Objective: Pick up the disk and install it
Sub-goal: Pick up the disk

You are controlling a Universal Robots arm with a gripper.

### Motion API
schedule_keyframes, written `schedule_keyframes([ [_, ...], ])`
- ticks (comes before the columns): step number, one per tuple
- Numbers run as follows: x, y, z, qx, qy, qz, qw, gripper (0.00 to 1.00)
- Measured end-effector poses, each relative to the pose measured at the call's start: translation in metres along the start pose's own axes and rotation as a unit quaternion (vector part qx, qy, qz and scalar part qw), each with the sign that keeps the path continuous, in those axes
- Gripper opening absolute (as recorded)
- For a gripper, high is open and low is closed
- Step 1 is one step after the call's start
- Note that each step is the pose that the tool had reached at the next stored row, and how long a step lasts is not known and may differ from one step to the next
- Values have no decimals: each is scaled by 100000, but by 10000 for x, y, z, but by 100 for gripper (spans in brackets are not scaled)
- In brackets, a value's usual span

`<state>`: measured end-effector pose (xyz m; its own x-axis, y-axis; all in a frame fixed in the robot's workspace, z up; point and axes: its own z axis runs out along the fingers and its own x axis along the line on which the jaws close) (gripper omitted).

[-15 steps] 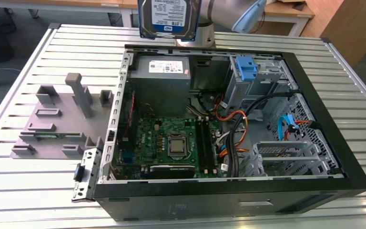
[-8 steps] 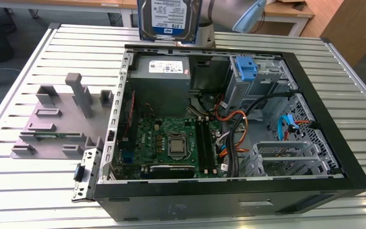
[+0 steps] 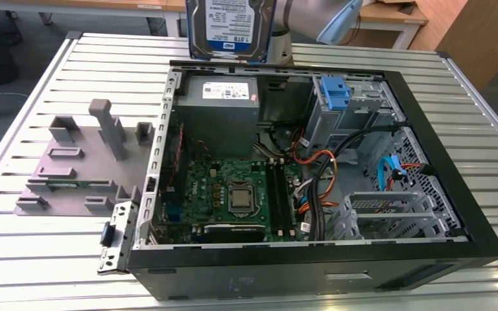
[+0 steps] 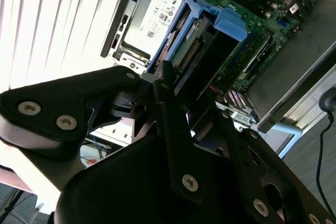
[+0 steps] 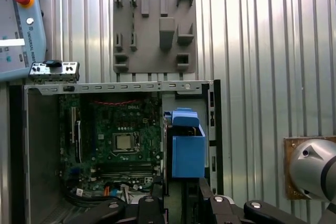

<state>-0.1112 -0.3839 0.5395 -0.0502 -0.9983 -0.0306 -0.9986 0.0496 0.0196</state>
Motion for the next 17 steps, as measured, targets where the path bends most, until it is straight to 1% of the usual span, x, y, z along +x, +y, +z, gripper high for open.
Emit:
schedule_keyframes([
  [11, 19, -1, 2, -4, 6, -45, 100000, 35],
  [17, 69, -3, 8, 11, 11, -214, 100000, 35],
])
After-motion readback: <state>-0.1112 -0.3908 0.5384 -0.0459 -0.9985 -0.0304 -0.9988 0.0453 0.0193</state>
